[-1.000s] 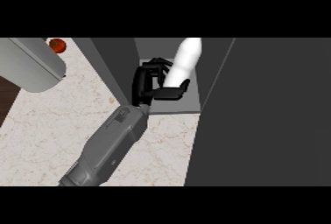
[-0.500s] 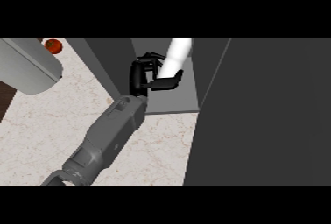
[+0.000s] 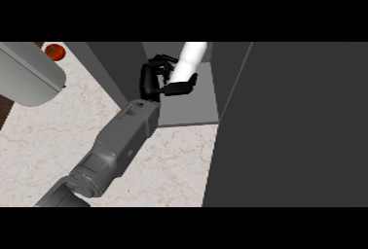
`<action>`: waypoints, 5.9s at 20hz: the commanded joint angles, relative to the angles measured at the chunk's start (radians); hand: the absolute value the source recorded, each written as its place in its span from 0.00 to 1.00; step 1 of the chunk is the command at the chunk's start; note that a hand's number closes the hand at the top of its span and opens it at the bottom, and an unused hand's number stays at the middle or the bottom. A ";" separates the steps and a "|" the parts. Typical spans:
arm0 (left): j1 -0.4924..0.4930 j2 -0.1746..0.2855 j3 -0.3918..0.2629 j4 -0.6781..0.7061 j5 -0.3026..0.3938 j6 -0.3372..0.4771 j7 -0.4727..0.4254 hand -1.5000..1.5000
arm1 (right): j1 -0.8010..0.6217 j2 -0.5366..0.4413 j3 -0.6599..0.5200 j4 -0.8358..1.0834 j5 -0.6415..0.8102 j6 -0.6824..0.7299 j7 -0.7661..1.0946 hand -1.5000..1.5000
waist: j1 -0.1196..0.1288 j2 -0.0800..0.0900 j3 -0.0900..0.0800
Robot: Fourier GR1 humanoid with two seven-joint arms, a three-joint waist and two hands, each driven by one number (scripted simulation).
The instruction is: Pick up the bottled water, place it into the cabinet and close the cabinet
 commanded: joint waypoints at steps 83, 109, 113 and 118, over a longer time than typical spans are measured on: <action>1.215 0.450 -0.014 -1.508 0.100 -0.487 0.154 1.00 | -0.676 0.299 0.472 0.259 0.252 -0.067 0.532 1.00 | 0.093 -0.020 -0.003; 1.368 0.564 0.184 -1.507 0.209 -0.737 0.140 1.00 | -1.161 0.289 -0.202 1.247 -0.282 0.063 0.137 1.00 | 0.100 -0.008 0.000; 1.389 0.557 0.187 -1.498 0.186 -0.756 0.118 1.00 | -1.203 0.250 -0.254 1.327 -0.289 0.114 0.112 1.00 | 0.102 -0.008 0.000; 1.339 0.590 0.198 -1.518 0.209 -0.767 0.165 1.00 | -1.234 0.208 -0.287 1.388 -0.314 0.164 0.091 1.00 | 0.110 0.001 0.000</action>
